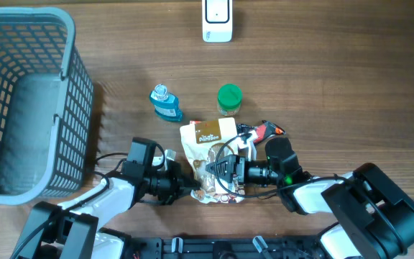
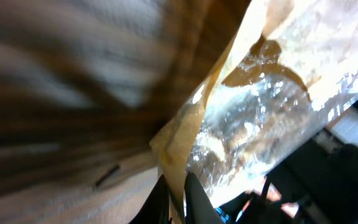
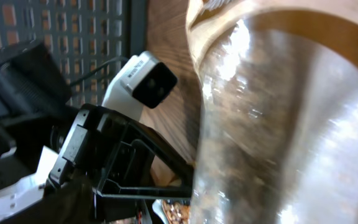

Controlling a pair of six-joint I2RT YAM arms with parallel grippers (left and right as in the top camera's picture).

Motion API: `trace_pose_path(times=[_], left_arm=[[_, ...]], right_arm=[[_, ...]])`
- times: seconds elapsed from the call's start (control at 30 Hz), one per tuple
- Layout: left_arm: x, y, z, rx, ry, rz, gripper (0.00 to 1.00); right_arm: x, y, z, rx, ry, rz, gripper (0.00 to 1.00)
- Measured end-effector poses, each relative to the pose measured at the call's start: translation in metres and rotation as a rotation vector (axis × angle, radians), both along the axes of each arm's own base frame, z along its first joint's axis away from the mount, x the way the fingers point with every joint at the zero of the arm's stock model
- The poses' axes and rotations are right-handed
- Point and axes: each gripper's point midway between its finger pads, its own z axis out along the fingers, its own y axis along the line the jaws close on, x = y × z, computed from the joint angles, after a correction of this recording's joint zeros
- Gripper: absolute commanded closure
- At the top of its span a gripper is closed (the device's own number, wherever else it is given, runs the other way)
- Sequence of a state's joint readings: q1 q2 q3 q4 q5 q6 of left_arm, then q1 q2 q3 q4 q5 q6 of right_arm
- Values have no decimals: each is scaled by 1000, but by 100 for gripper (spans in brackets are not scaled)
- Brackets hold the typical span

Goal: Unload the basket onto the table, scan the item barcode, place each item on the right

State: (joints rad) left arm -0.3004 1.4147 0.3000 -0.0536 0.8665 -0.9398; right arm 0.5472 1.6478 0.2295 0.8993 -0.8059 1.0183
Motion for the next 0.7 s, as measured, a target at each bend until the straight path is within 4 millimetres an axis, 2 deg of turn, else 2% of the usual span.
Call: trace_pose_path(times=[0.1,0.17,0.23,0.27,0.37,0.57,0.7], left_arm=[[-17,-1,2,-31,16,-72,95],[-26,0,2,-35,31,-105,95],[-33,1,2,-37,39,-127,94],[-35,1,1,-37,41,-135,95],[-36,1,2,-40,29,-151,94],[-42,1,5,-65,16,-187,95],[-51,11,4,-68,49,-186,95]], right_arm=[[-6,1,3,15,-20,46,3],[-13,3,6,31,-41,96,14],[-17,3,8,44,-57,131,19],[-20,4,9,51,-67,150,18],[-28,4,14,82,-109,219,2],[-22,-9,11,82,-108,213,0],[-23,-13,6,66,-75,202,0]])
